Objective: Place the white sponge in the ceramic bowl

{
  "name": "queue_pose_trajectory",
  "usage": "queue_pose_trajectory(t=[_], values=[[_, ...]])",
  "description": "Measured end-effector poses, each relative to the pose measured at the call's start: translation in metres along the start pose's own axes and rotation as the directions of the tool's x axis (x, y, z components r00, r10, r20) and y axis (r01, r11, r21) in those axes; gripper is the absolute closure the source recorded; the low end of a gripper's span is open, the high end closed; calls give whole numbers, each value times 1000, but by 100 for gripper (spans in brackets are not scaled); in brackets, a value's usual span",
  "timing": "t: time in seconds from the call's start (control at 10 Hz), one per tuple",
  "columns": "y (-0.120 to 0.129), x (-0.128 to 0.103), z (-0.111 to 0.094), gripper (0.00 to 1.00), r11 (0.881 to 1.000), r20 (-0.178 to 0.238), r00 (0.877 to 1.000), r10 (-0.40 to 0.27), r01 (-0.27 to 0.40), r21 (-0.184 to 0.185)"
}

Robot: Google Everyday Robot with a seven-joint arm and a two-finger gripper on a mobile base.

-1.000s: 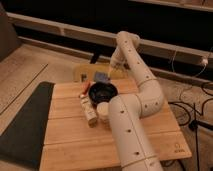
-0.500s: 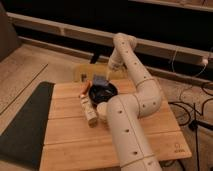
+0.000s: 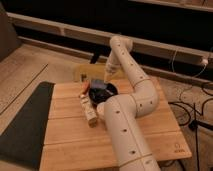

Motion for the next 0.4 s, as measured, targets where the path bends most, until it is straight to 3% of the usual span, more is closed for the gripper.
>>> queue_pose_trajectory(t=[0.4], values=[[1,-1,1,100,1000,0,1000,-3,3,-4]])
